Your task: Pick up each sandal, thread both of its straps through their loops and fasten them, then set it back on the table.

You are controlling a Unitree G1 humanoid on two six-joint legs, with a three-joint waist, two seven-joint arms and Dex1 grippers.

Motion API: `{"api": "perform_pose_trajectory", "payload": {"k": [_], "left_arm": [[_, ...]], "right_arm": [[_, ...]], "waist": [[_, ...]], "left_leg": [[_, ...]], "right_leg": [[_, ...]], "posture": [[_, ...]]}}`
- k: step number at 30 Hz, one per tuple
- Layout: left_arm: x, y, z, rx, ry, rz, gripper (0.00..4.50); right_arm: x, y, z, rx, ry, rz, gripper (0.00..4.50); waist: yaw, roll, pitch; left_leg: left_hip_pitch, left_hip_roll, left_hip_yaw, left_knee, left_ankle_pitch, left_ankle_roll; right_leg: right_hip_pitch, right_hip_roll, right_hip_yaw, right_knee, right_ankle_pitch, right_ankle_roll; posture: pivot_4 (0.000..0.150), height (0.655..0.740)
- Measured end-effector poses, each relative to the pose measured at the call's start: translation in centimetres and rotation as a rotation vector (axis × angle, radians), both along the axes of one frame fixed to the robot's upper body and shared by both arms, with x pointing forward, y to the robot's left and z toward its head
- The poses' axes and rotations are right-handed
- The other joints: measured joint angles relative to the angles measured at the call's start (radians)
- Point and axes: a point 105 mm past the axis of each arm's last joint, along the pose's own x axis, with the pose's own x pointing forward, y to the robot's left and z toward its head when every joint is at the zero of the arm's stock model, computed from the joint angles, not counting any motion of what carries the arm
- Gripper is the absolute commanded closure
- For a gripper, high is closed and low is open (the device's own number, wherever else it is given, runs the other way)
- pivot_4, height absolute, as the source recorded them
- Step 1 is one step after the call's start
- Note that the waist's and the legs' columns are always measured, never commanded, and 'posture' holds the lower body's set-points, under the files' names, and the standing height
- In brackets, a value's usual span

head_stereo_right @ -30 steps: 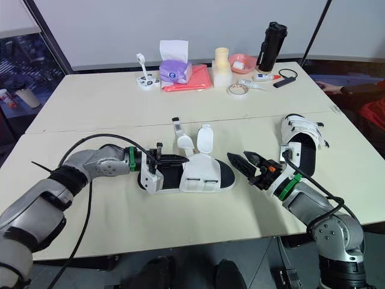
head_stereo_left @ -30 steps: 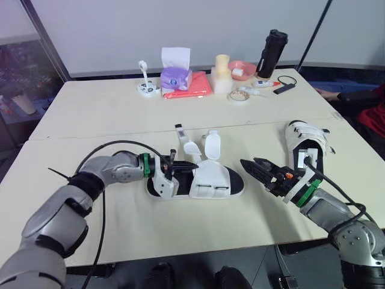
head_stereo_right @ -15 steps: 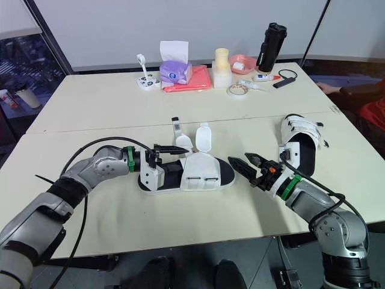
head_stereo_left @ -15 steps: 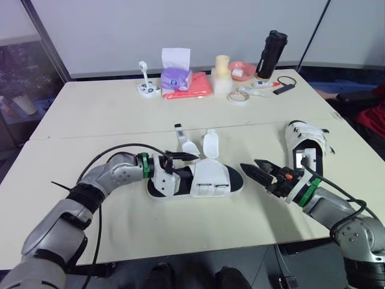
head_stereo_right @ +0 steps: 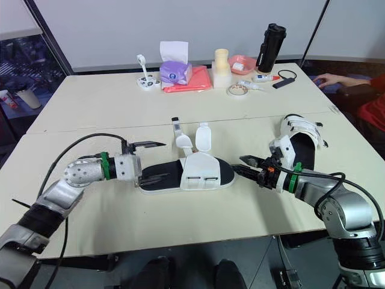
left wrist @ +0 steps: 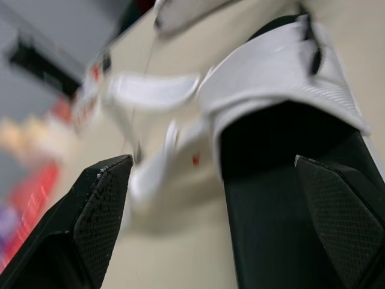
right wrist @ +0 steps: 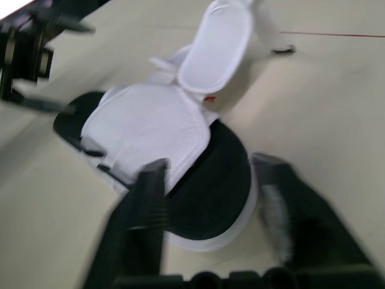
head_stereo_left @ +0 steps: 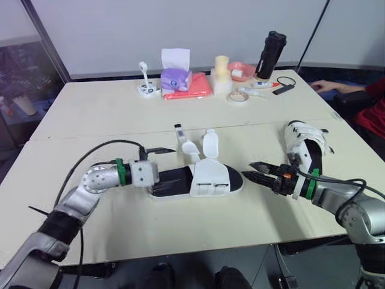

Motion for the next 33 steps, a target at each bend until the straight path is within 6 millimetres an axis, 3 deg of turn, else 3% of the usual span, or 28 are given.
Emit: {"api": "perform_pose_trajectory", "payload": {"k": [1, 4, 9, 18, 33], "left_arm": [[0.2, 0.5, 0.8, -0.058, 0.084, 0.038, 0.0], [0.5, 1.5, 1.6, -0.192, 0.296, 0.104, 0.0], [1.4, 2.4, 1.1, -0.444, 0.581, 0.204, 0.0], [2.5, -1.0, -1.9, -0.698, 0.959, 0.284, 0.0], [6.1, -3.4, -2.7, -0.899, 1.231, 0.369, 0.0]], "right_arm": [[0.0, 0.2, -0.1, -0.016, -0.003, 0.027, 4.46], [0.2, 0.5, -0.5, -0.052, -0.005, 0.074, 4.46], [0.8, 1.0, -1.8, -0.129, 0.007, 0.136, 4.46], [1.8, 1.7, -3.8, -0.189, 0.031, 0.192, 4.46], [2.4, 3.0, -4.5, -0.182, 0.003, 0.227, 4.46]], "waist": [[-0.002, 0.0, 0.0], [-0.005, 0.0, 0.0], [-0.004, 0.0, 0.0], [-0.001, -0.001, 0.0], [-0.003, -0.002, -0.001]], "left_leg": [[0.0, 0.0, 0.0, 0.001, 0.0, 0.0], [0.0, 0.0, 0.0, 0.001, 0.0, 0.0], [0.0, 0.0, -0.001, 0.003, 0.0, 0.001], [0.0, 0.0, -0.001, 0.006, -0.001, 0.001], [0.0, 0.0, 0.0, 0.007, 0.0, 0.001]], "right_leg": [[0.0, 0.0, 0.0, 0.0, 0.0, 0.0], [0.0, 0.0, 0.0, 0.001, 0.0, 0.0], [0.0, 0.0, 0.0, 0.001, 0.0, 0.0], [0.001, 0.0, 0.0, 0.002, 0.0, 0.0], [0.002, 0.0, -0.001, 0.002, 0.0, 0.0]], "posture": [[0.15, 0.74], [0.15, 0.74], [0.15, 0.74], [0.15, 0.74], [0.15, 0.74]]}}
